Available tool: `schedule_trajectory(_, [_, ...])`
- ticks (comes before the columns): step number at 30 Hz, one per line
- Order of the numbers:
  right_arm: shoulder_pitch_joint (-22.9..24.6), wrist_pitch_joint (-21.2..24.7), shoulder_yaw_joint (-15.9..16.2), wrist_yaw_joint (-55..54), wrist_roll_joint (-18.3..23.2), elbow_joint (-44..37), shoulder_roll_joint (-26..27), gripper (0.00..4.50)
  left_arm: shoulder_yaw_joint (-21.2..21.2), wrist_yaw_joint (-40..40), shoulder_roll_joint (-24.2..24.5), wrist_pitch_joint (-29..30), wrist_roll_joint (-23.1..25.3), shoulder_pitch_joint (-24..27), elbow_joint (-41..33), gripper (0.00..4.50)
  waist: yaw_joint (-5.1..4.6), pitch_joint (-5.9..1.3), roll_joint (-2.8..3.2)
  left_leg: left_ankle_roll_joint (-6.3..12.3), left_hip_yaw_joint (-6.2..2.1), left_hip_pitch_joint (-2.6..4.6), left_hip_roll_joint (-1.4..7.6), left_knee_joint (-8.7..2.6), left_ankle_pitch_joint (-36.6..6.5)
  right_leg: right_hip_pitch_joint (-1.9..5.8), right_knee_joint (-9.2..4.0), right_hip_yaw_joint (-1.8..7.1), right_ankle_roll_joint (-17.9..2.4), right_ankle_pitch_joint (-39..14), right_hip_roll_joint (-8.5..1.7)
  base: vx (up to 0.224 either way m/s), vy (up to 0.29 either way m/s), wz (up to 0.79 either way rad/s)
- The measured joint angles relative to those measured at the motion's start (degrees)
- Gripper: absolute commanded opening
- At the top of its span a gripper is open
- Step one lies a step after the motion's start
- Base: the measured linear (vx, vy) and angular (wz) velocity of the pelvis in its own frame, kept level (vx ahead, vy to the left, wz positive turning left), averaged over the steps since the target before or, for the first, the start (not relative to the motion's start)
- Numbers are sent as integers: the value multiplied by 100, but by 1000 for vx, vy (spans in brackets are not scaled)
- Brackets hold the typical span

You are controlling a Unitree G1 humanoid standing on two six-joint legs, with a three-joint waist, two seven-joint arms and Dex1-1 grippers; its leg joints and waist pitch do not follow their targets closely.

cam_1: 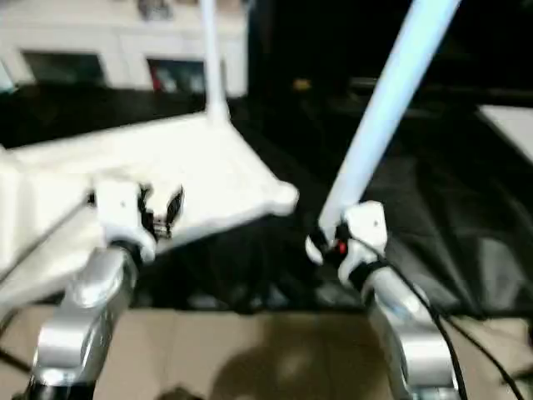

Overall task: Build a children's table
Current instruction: Insert table leg to table base

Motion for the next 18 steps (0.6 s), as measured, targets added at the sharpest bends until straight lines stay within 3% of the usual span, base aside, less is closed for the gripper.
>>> schedule_trajectory(1, [-4,-2,6,7,20,3,63,191,18,0,47,-2,0,-54,-21,304,-40,-7,36,-95,30,99,38,-126,-92,27,-43,55,8,8,70,97,94,35])
schedule_trajectory(2, [-4,6,98,26,35,9,105,191,45,1,86,-2,2,-67,-32,304,-116,-15,-73,-74,46,162,-40,-253,-88,-33,-54,356,-118,-44,199,99,51,26])
schedule_trajectory(3, [-12,5,160,37,40,7,106,191,111,5,137,0,5,-56,-20,304,-158,-28,-130,-42,24,223,-126,-347,-76,-126,53,613,-260,-111,304,99,51,26])
schedule_trajectory(4, [-31,5,169,37,41,7,103,191,171,8,156,1,8,-49,-12,304,-196,-59,-185,17,-6,292,-193,-409,-73,-289,259,771,-259,-113,370,147,13,-1])
schedule_trajectory(5, [-46,-3,161,36,42,-11,83,191,183,11,162,5,14,-53,-14,304,-298,-96,-229,42,-49,353,-245,-446,-110,-514,480,873,-194,-88,417,176,-27,-15])
schedule_trajectory(6, [-45,-10,143,37,47,-25,66,191,162,12,152,9,25,-68,-21,304,-345,-132,-294,54,-43,396,-303,-478,-131,-739,563,1002,-82,-16,421,176,-27,-15])
schedule_trajectory(7, [-44,-11,133,36,52,-26,51,191,144,12,138,12,45,-80,-28,304,-399,-170,-387,59,-27,422,-385,-495,-159,-930,459,1117,-38,78,378,152,-62,-14])
schedule_trajectory(8, [-29,-20,112,33,60,-34,10,191,121,12,108,21,57,-117,-30,304,-453,-206,-568,70,27,465,-538,-484,-222,-989,199,1307,-52,575,258,120,-89,-2])
schedule_trajectory(9, [33,-25,52,32,58,-1,-70,191,67,14,15,41,65,-118,2,304,-428,-188,-572,255,39,446,-559,-383,-312,-940,229,1373,-82,467,289,120,-89,-2])
schedule_trajectory(10, [51,-17,3,32,52,73,-107,191,-71,6,-55,50,60,-111,-1,304,-361,-184,-522,487,-17,384,-562,-187,-344,-868,168,1384,-108,452,312,143,-61,3])
schedule_trajectory(11, [50,-12,-44,31,41,109,-113,191,-149,6,-66,51,62,-115,-10,304,-291,-184,-523,463,-24,256,-584,39,-331,-767,97,1397,-124,433,325,169,-34,-9])
schedule_trajectory(12, [39,-13,-51,33,42,99,-105,191,-135,12,-51,51,64,-121,-18,304,-236,-187,-505,367,-34,171,-574,31,-274,-663,26,1389,-136,424,353,169,-34,-9])
schedule_trajectory(13, [30,-21,-47,42,42,86,-113,191,-112,17,-33,50,64,-126,-34,304,-164,-184,-477,261,-31,86,-544,-58,-209,-573,-31,1352,-153,407,382,149,-31,-11])
schedule_trajectory(14, [21,-65,-21,83,36,63,-138,191,-84,21,-23,48,66,-134,-59,304,-102,-180,-370,171,-24,-24,-406,-316,-56,-437,-121,1239,-162,390,485,142,10,0])
schedule_trajectory(15, [6,-97,14,113,26,40,-160,191,-68,22,-12,44,68,-148,-69,304,-54,-172,-198,116,-20,-37,-279,-557,207,-353,-149,1128,-160,353,581,142,10,0])
schedule_trajectory(16, [11,-99,78,156,9,36,-171,191,-51,28,12,46,76,-122,-69,304,-8,-156,-136,112,-55,-107,-205,-504,383,-248,-179,957,-122,322,567,160,85,6])
schedule_trajectory(17, [15,-99,173,222,11,30,-164,191,-7,34,39,53,95,-117,-57,304,-34,-179,-115,142,-174,-140,-219,-497,376,-164,-300,728,-110,316,498,197,118,36])
schedule_trajectory(18, [-22,-98,203,243,22,26,-131,191,49,30,21,31,69,-109,-63,304,-89,-159,-154,176,-255,-160,-311,-520,371,-211,-235,724,-220,266,492,197,118,36])
